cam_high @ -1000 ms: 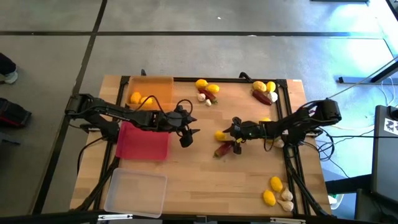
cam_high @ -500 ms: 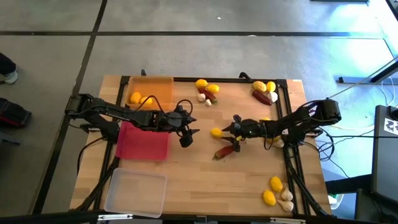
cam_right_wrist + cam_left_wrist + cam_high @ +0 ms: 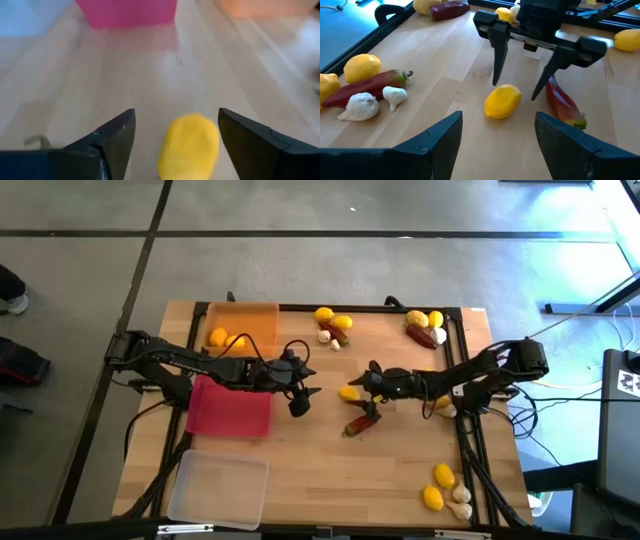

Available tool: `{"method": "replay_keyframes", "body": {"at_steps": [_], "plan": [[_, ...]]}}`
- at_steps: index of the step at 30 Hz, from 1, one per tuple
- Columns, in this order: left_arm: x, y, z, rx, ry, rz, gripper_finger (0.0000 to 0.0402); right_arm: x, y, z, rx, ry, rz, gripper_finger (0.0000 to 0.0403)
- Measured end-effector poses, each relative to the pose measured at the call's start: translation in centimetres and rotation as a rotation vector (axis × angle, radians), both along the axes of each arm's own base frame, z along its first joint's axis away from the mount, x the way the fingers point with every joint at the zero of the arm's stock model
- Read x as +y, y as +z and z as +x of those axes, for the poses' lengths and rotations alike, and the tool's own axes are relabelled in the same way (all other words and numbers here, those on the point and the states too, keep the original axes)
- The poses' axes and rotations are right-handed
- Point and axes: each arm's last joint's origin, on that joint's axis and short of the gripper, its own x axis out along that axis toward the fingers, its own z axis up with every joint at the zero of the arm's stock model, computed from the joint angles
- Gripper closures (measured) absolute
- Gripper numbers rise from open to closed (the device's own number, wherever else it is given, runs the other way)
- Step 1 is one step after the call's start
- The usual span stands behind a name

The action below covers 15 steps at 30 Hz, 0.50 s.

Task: Sort produce into baskets
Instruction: Put the lemon into the yellow bin

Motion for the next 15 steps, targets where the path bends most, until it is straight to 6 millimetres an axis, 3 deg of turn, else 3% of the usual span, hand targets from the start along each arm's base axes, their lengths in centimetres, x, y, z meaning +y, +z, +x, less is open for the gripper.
{"method": "replay_keyframes", "body": {"at_steps": [7, 15], "plan": [[0.0, 0.0, 0.0, 0.000, 0.000, 0.000, 0.0158, -0.1, -0.9, 1.2, 0.095, -0.040, -0.011, 0.0119], [0.0, 0.0, 0.0, -0.006, 0.010, -0.014, 0.0158, -0.2, -2.0, 0.8, 0.189, -0.091, 0.023, 0.0123]]}}
